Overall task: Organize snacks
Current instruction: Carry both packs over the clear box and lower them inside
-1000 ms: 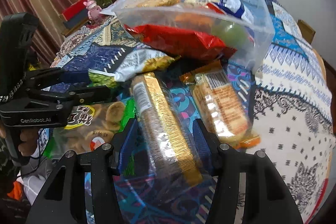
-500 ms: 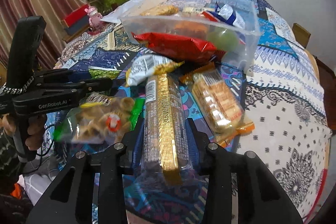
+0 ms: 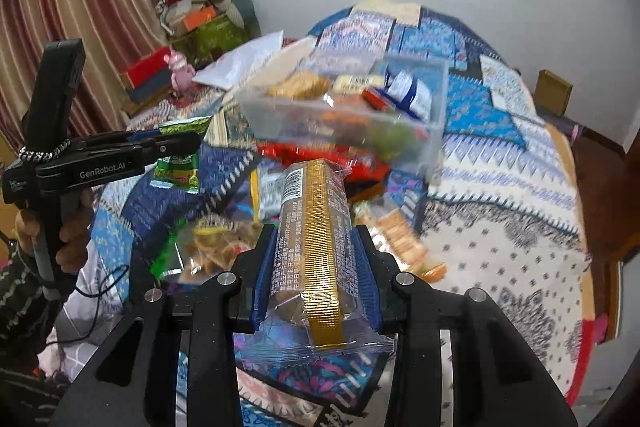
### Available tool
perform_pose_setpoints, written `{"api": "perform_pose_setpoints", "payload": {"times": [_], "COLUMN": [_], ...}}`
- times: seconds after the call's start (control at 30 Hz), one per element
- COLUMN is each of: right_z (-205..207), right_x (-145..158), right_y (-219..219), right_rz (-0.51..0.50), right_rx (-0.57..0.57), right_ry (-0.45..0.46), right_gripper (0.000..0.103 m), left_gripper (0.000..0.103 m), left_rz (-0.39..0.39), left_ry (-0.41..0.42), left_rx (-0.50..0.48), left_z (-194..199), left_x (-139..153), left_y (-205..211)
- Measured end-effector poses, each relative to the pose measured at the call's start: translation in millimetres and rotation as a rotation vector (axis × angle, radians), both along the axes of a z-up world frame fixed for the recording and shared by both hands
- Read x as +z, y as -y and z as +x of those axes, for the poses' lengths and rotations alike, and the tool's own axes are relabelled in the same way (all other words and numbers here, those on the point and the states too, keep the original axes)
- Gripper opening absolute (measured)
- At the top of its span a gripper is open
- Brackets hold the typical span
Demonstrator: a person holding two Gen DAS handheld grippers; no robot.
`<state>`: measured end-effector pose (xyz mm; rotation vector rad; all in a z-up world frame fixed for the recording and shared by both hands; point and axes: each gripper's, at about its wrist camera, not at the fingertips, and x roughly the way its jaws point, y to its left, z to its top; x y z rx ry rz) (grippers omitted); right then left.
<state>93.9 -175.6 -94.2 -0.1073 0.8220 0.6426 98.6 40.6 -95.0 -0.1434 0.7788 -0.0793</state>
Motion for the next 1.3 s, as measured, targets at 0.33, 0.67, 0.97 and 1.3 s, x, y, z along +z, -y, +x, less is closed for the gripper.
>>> {"api": "perform_pose_setpoints", "payload": {"times": [0.33, 0.67, 0.97, 1.3], "right_z": [32, 87, 136, 166], "right_x": [30, 35, 21, -7], "right_y": [4, 0, -21, -47], "right_rz": [0.060, 0.121, 0.103, 0.046], "right_rx": [-0.074, -0.140, -0.160, -0.137], "right_ry": [0.102, 0.116, 0.094, 0.047], "right_gripper": [0.034, 0.035, 0.035, 0.035], "left_gripper": [0.039, 0.039, 0.039, 0.039], "left_rz": [-0.001, 0.016, 0.016, 0.023], "left_ry": [0.082, 0.115, 0.061, -0.006], "left_rx": [-0.003, -0.021, -0.017, -0.010], "left_z": [31, 92, 145, 177], "left_x": [35, 43, 14, -18], "left_y": [5, 16, 18, 20]}}
